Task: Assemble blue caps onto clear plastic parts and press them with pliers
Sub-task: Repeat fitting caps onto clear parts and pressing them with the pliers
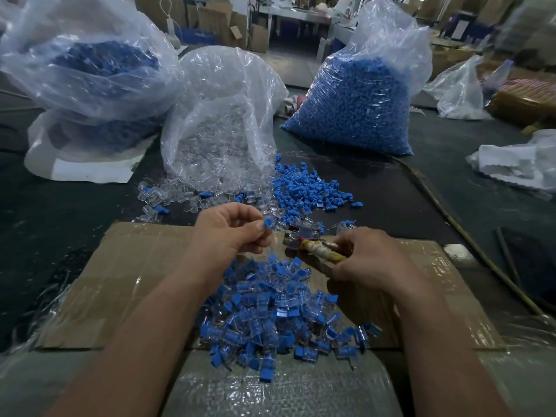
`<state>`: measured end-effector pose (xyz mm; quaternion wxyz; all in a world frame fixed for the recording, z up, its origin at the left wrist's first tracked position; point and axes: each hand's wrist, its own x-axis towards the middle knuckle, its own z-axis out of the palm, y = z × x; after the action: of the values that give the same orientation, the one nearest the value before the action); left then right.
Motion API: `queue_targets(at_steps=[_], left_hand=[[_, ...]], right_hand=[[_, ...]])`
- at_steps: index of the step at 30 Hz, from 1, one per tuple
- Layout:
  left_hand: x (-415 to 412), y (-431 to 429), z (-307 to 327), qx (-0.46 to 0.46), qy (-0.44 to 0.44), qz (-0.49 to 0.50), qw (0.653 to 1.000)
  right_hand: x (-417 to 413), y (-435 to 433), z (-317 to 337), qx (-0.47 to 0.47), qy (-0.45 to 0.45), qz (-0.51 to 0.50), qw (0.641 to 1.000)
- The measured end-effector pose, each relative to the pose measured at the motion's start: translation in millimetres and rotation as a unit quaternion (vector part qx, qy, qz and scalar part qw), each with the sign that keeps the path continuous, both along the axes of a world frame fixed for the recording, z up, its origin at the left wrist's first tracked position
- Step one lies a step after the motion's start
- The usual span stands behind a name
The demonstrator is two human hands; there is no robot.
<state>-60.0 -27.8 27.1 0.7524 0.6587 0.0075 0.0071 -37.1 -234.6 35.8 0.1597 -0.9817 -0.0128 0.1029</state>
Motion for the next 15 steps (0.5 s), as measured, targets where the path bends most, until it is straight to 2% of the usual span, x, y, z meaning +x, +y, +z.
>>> queue_targets(at_steps=[5, 10, 15], left_hand=[[1.0, 0.9, -0.8, 0.003, -0.016, 0.01, 1.0], [0.8, 0.1, -1.9, 0.009, -0.034, 0.02, 0.999], [2.3, -1.7, -3.8, 0.042, -0.057, 0.05, 0.996]], right_hand=[[1.5, 1.7, -7.7, -0.026, -0.06, 0.015, 0.998], [1.2, 6.2, -8.9, 0.047, -0.18, 0.07, 0.98], [-5.9, 17.3, -9.2, 0.114, -0.198, 0.093, 0.969]])
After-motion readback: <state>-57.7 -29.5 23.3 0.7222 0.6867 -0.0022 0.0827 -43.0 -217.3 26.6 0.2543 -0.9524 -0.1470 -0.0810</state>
